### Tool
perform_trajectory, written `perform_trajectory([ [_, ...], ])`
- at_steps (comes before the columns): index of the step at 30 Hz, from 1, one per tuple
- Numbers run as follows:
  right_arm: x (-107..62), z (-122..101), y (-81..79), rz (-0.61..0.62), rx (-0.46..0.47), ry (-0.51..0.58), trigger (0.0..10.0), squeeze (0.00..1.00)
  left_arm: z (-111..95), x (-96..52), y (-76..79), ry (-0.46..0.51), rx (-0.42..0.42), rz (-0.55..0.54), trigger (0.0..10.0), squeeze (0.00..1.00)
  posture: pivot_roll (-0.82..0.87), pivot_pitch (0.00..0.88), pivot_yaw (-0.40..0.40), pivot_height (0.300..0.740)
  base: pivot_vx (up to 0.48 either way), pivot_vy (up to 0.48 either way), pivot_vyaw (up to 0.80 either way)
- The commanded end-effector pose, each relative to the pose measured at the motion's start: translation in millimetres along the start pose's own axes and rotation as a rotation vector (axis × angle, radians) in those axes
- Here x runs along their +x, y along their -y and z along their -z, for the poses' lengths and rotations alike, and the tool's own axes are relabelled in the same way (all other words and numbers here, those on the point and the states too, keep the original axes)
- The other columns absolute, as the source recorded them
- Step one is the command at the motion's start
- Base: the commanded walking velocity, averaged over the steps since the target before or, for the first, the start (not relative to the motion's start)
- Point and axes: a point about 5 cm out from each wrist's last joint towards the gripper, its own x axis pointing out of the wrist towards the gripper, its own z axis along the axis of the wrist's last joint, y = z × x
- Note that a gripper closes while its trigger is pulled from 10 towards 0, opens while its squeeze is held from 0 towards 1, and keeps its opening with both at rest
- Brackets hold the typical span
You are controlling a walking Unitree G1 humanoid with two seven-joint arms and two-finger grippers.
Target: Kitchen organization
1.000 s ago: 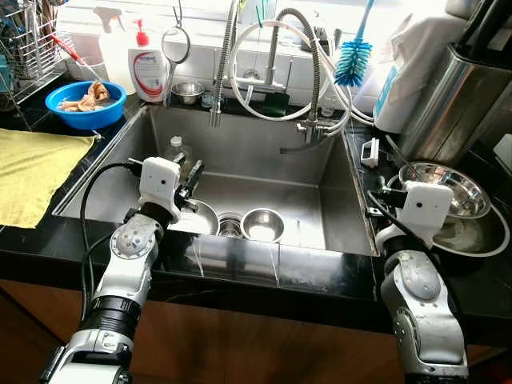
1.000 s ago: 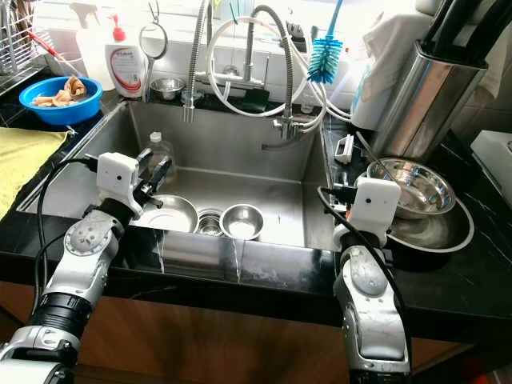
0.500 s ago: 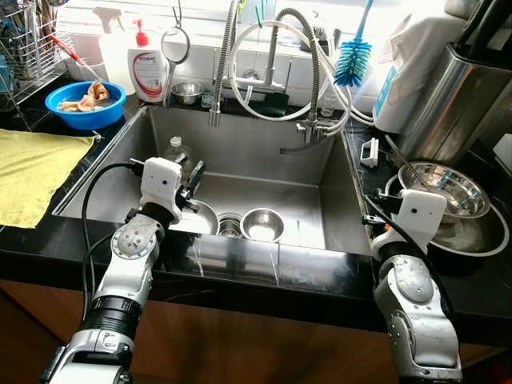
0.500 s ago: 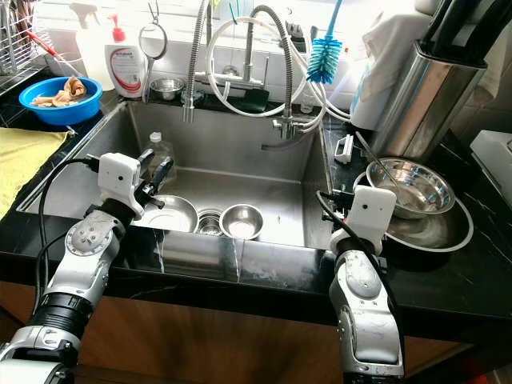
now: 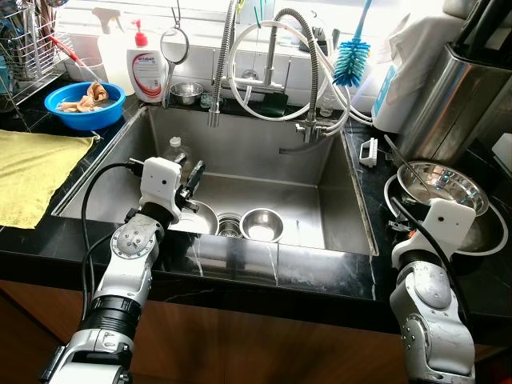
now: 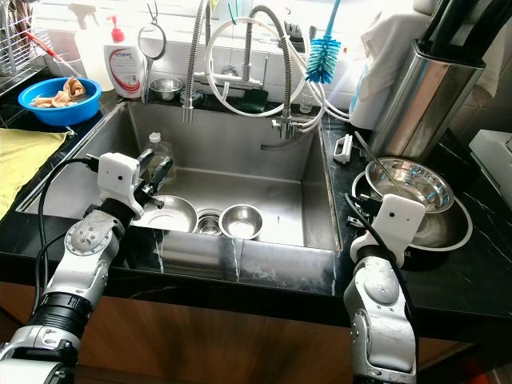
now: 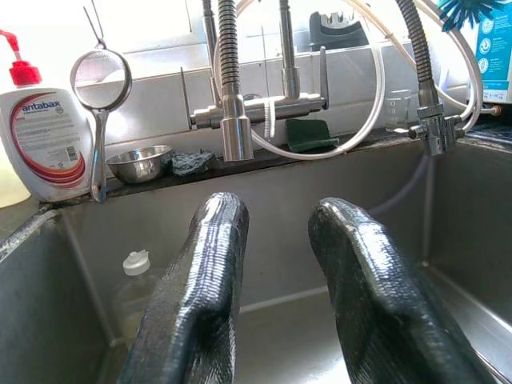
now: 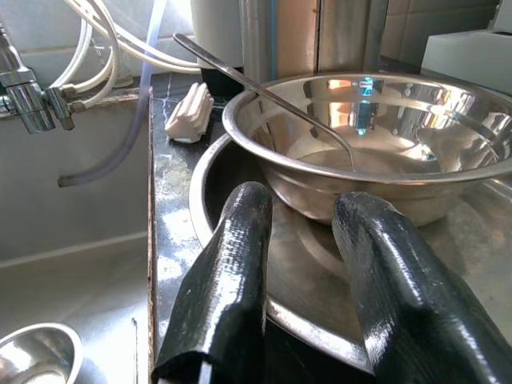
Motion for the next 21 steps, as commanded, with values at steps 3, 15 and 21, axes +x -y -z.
perform_trajectory([
  [3, -2.3, -6, 0.5, -0.006, 0.013, 0.021, 10.0, 0.00, -4, 4.6, 0.8, 0.006, 0.017, 0.017, 10.0, 0.00, 0.10, 0.000, -0.077, 0.740, 0.000, 0.000, 0.00],
  [15, -5.4, -3, -2.6, -0.117, -0.035, 0.027, 10.0, 0.00, -3, 2.4, -0.7, 0.006, 0.019, 0.012, 10.0, 0.00, 0.10, 0.000, -0.080, 0.740, 0.000, 0.000, 0.00],
  [21, -4.9, -1, 7.1, -0.083, -0.040, 0.019, 10.0, 0.00, -4, 2.7, -0.2, 0.009, 0.017, 0.013, 10.0, 0.00, 0.10, 0.000, -0.080, 0.740, 0.000, 0.000, 0.00],
])
